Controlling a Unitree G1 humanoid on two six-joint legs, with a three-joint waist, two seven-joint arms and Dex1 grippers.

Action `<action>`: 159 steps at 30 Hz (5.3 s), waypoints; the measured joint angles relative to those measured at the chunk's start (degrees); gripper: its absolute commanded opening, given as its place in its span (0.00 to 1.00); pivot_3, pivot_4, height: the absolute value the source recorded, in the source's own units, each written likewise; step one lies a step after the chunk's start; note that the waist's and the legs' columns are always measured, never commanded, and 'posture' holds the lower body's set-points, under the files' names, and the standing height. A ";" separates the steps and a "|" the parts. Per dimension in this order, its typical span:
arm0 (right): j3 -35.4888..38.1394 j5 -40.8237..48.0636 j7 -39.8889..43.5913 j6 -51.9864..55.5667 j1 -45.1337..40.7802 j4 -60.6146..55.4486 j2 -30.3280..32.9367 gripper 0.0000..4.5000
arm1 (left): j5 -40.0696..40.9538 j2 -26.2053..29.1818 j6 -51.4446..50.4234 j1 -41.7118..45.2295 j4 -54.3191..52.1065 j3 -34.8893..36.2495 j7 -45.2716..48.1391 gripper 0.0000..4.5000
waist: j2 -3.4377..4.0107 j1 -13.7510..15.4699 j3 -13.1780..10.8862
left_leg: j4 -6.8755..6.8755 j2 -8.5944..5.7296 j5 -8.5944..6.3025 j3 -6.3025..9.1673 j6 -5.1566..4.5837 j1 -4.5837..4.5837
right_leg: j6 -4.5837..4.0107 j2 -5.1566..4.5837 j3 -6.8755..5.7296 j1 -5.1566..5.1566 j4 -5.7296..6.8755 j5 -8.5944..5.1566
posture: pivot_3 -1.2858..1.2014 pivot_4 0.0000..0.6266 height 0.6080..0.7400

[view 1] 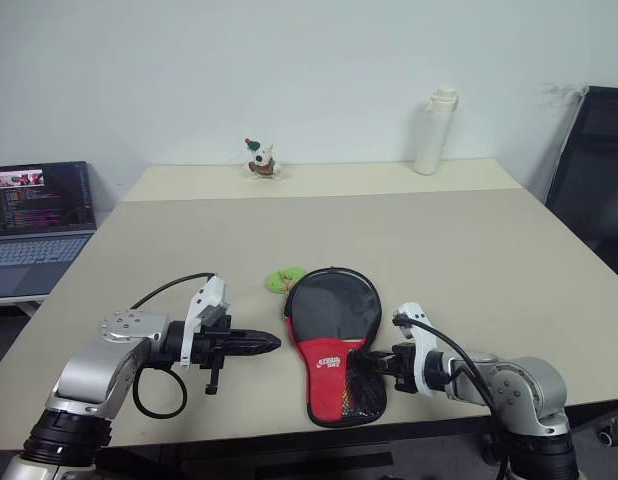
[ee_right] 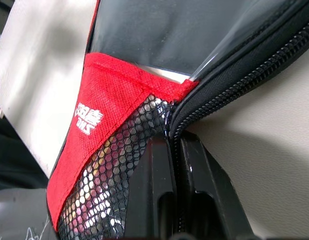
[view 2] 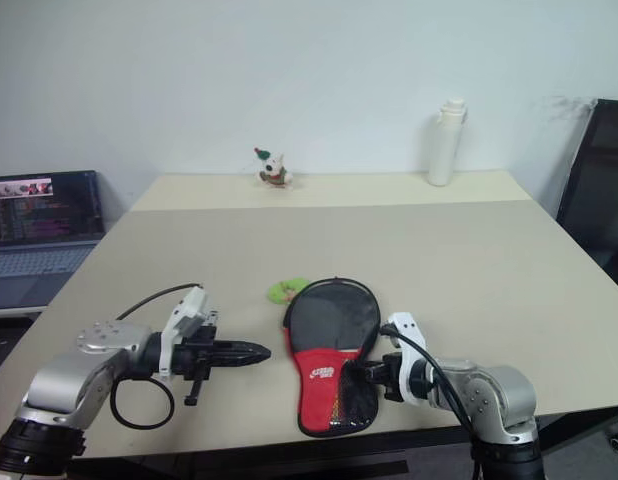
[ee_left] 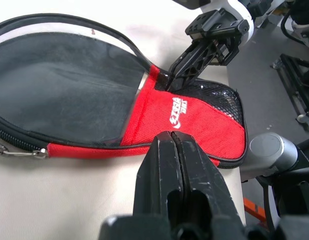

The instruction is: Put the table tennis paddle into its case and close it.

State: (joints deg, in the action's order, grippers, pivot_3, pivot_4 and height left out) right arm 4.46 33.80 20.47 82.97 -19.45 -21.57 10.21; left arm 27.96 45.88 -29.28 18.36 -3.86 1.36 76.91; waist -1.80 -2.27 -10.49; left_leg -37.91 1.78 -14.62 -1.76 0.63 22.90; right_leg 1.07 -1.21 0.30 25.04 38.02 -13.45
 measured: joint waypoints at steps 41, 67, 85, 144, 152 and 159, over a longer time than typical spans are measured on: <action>-19.37 -13.07 11.66 -39.95 -8.39 5.61 7.07 1.00 | -16.00 -14.34 9.78 24.14 39.51 -1.06 -25.77 1.00 | -0.38 0.82 0.30 | -0.16 -0.18 0.00 0.09 0.00 0.01 | -0.07 -0.10 -0.29 -0.32 -0.26 0.31 | 0.52 0.24 1.00; -19.69 -18.18 6.48 -42.69 -8.86 8.44 1.88 1.00 | -24.98 -23.32 21.26 39.25 69.26 -2.91 -27.39 0.05 | -0.44 0.55 0.35 | -0.18 -0.16 0.01 0.13 0.01 -0.09 | -0.07 -0.09 -0.42 -0.37 -0.09 0.31 | 0.52 0.24 1.00; -25.69 -28.61 3.48 -47.83 -10.60 24.94 -1.94 1.00 | -28.69 -23.50 24.89 39.90 70.66 -4.90 -29.18 0.02 | -0.53 0.50 0.53 | -0.17 -0.12 0.01 0.19 0.01 -0.53 | 0.16 -0.07 -0.58 -0.88 -0.11 0.17 | 0.52 0.24 1.00; -27.98 -32.95 -0.47 -42.27 0.14 12.79 -6.43 1.00 | -58.05 -48.79 49.45 55.77 84.42 -21.06 -53.30 0.80 | -0.57 0.62 0.80 | -0.05 -0.14 -0.02 0.22 0.07 -0.42 | 0.19 -0.10 -0.85 -0.97 -0.45 0.14 | 0.52 0.24 1.00; -26.96 -32.39 0.25 -41.95 -1.12 13.66 -6.37 1.00 | -51.99 -48.23 50.74 54.97 83.66 -15.44 -47.86 0.88 | -0.55 0.58 0.85 | -0.08 -0.12 -0.01 0.21 0.06 -0.46 | 0.19 -0.08 -0.82 -0.98 -0.38 0.14 | 0.52 0.24 1.00; -24.16 -28.00 2.73 -33.75 0.22 5.74 -4.38 1.00 | -43.25 -43.40 48.43 55.02 82.33 -6.45 -44.93 0.88 | -0.54 0.55 0.81 | -0.06 -0.12 -0.02 0.27 0.07 -0.29 | 0.19 -0.07 -0.86 -0.88 -0.41 0.14 | 0.52 0.24 1.00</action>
State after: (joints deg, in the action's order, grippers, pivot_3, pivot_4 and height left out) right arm -19.70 5.80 23.20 49.22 -19.23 -15.83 5.83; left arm -15.28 2.48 19.15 73.37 78.46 -5.09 31.98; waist -2.34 -1.72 -9.69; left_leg -37.97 1.66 -14.63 -1.48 0.70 22.61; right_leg 1.26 -1.29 -0.56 24.16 37.61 -13.31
